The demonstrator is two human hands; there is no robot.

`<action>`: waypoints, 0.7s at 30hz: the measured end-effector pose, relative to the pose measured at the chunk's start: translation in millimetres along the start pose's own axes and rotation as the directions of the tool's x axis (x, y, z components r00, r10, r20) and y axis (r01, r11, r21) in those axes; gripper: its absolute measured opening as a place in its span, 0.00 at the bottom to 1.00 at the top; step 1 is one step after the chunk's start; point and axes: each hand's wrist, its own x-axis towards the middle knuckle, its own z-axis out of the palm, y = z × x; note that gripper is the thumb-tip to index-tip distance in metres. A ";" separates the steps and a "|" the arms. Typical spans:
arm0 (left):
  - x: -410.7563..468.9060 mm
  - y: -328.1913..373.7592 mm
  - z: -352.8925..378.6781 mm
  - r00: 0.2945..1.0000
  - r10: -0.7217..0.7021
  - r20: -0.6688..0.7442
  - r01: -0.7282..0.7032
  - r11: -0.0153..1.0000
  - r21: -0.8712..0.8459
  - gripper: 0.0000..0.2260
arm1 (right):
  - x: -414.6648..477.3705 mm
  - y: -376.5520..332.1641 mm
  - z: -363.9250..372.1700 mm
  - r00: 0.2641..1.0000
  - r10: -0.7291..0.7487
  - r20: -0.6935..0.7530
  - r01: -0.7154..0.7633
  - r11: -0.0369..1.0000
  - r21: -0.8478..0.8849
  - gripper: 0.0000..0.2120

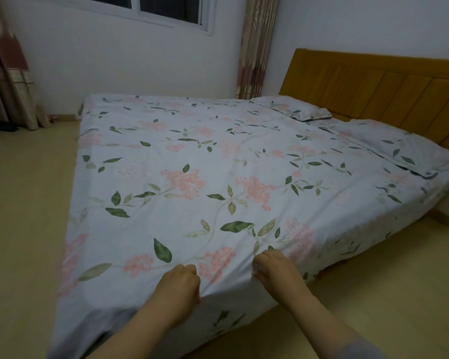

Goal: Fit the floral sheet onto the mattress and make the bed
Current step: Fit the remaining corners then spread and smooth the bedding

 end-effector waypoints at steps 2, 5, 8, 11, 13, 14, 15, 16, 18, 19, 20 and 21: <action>7.9 0.5 0.8 1.000 0.025 -0.005 -0.025 0.999 -0.024 0.10 | 4.0 17.2 4.5 0.999 0.032 -0.032 -0.033 0.999 -0.028 0.04; 14.1 7.5 -3.6 0.996 0.040 -0.075 -0.048 0.993 -0.112 0.15 | 6.8 39.0 1.2 0.995 0.094 -0.046 -0.097 0.994 -0.058 0.13; 36.9 26.1 2.3 0.990 0.055 -0.127 -0.072 0.989 -0.132 0.17 | 13.8 65.0 1.2 0.988 0.137 -0.071 -0.146 0.980 -0.134 0.16; 63.7 50.1 7.0 0.986 0.061 -0.156 -0.079 0.991 -0.110 0.20 | 27.3 89.2 0.7 0.983 0.174 -0.063 -0.182 0.971 -0.158 0.10; 76.7 60.7 10.5 0.989 0.035 -0.143 -0.048 0.994 -0.095 0.21 | 36.2 98.2 -4.7 0.982 0.170 -0.089 -0.183 0.969 -0.168 0.05; 82.6 65.4 13.9 0.992 0.032 -0.126 -0.042 0.996 -0.080 0.20 | 40.4 103.2 -7.4 0.984 0.151 -0.092 -0.166 0.968 -0.186 0.06; 88.6 69.1 17.5 0.993 0.026 -0.118 -0.034 0.997 -0.065 0.20 | 43.7 109.1 -8.6 0.989 0.130 -0.075 -0.143 0.969 -0.199 0.06; 97.0 74.2 21.6 0.994 0.032 -0.105 -0.037 0.998 -0.045 0.21 | 45.6 117.4 -10.4 0.993 0.103 -0.053 -0.112 0.973 -0.200 0.07; 99.1 75.2 19.2 0.997 0.029 -0.066 -0.028 0.999 0.018 0.23 | 44.2 120.6 -11.8 0.998 0.055 -0.040 -0.060 0.986 -0.158 0.07; 102.2 76.6 22.0 0.998 0.032 -0.054 -0.032 0.999 0.002 0.21 | 41.0 124.9 -13.3 0.998 0.037 -0.052 -0.043 0.991 -0.131 0.07; 103.0 76.9 24.2 0.998 0.020 -0.065 -0.021 1.000 -0.018 0.19 | 37.4 127.8 -14.0 0.998 0.020 -0.056 -0.026 0.994 -0.103 0.07; 103.7 77.3 26.3 0.998 -0.003 -0.057 0.002 1.000 -0.007 0.18 | 33.7 131.4 -14.4 0.998 0.002 -0.065 -0.007 0.997 -0.077 0.07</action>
